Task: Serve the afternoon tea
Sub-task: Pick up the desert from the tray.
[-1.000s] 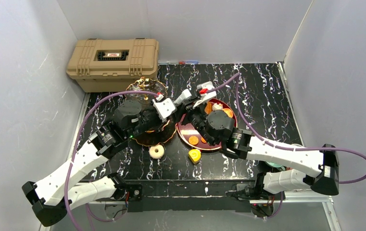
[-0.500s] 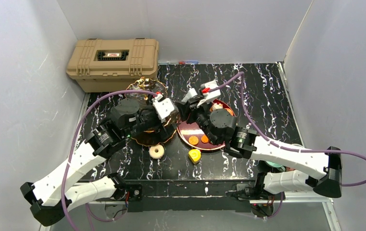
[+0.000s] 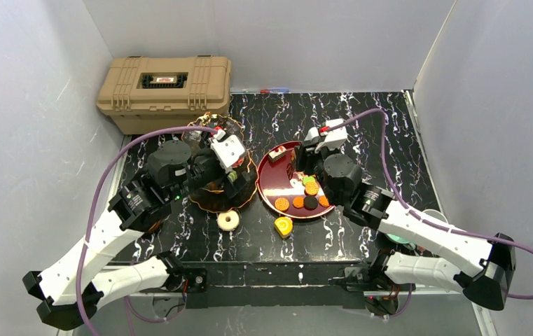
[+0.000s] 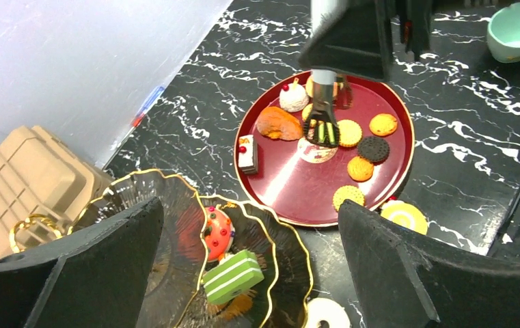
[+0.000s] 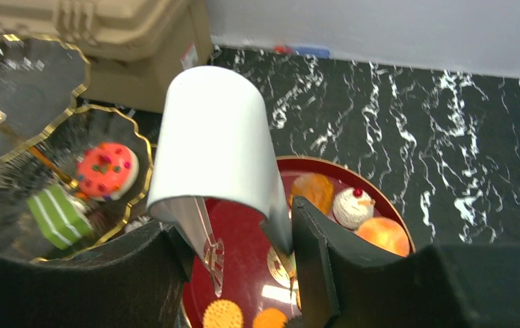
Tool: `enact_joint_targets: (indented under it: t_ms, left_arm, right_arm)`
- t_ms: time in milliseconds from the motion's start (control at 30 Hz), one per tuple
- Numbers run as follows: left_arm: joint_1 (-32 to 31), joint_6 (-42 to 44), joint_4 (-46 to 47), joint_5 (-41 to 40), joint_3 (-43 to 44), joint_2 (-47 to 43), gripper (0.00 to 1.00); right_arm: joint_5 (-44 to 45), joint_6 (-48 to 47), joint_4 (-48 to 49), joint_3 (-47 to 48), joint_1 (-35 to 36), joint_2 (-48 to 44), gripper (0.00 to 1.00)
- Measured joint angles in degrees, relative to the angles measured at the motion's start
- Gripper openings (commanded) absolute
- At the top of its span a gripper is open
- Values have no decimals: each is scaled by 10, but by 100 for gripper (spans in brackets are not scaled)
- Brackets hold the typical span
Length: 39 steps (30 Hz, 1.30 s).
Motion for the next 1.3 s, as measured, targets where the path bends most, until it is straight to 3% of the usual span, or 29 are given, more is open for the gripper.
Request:
enact_joint_targets:
  t_ms: [333, 633, 1100, 1300]
  left_arm:
    - [34, -32, -39, -29, 62, 33, 98]
    - [107, -67, -70, 3, 77, 60, 98]
    - [127, -79, -104, 9, 117, 81, 98]
    - [134, -83, -112, 0, 129, 86, 98]
  right_arm:
    - [-4, 17, -13, -83, -43, -11, 59]
    - [-24, 21, 24, -135, -104, -5, 61]
    - [-90, 40, 102, -151, -148, 54, 63]
    - [-96, 40, 108, -152, -151, 60, 49]
